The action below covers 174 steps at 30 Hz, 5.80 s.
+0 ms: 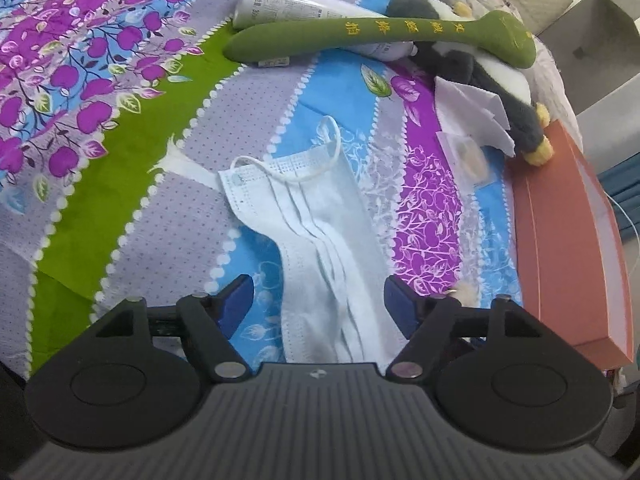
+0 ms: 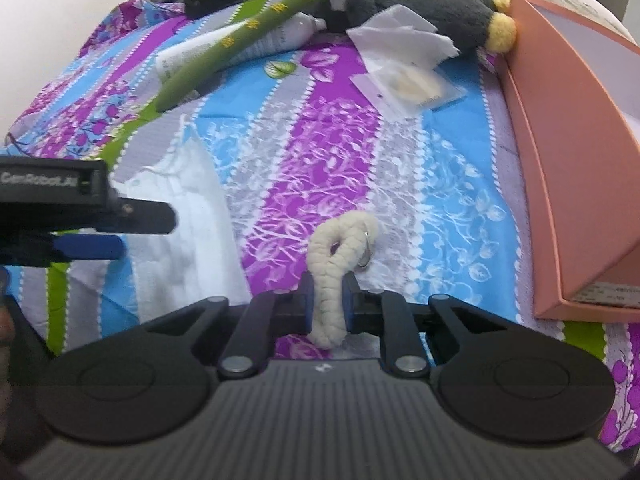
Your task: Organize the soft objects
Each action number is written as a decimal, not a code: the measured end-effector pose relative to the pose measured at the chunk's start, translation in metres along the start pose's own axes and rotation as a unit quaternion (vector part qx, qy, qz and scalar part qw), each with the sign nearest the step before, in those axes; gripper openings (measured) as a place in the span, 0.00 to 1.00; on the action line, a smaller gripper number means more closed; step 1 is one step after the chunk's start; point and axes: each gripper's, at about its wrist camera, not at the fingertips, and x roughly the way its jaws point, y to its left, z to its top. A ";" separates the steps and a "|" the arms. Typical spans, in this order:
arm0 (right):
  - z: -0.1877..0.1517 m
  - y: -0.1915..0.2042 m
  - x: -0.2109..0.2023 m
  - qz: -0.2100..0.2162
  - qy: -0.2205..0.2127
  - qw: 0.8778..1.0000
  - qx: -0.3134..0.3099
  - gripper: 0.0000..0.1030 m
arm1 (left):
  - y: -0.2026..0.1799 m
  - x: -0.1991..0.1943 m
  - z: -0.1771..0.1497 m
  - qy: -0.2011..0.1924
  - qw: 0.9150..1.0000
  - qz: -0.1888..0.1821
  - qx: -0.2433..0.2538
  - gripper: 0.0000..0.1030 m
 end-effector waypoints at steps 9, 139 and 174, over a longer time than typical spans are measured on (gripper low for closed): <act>0.002 0.032 0.012 0.041 0.014 0.998 -0.046 0.17 | -0.011 0.011 0.000 0.001 0.999 -0.026 0.029 0.70; -0.008 -0.018 -0.066 -0.017 -0.037 0.996 0.077 0.14 | 0.024 -0.006 0.007 -0.018 0.995 -0.096 0.026 0.45; 0.008 -0.025 -0.069 -0.026 -0.055 0.995 0.078 0.14 | 0.001 0.004 0.033 0.003 0.989 -0.151 0.006 0.03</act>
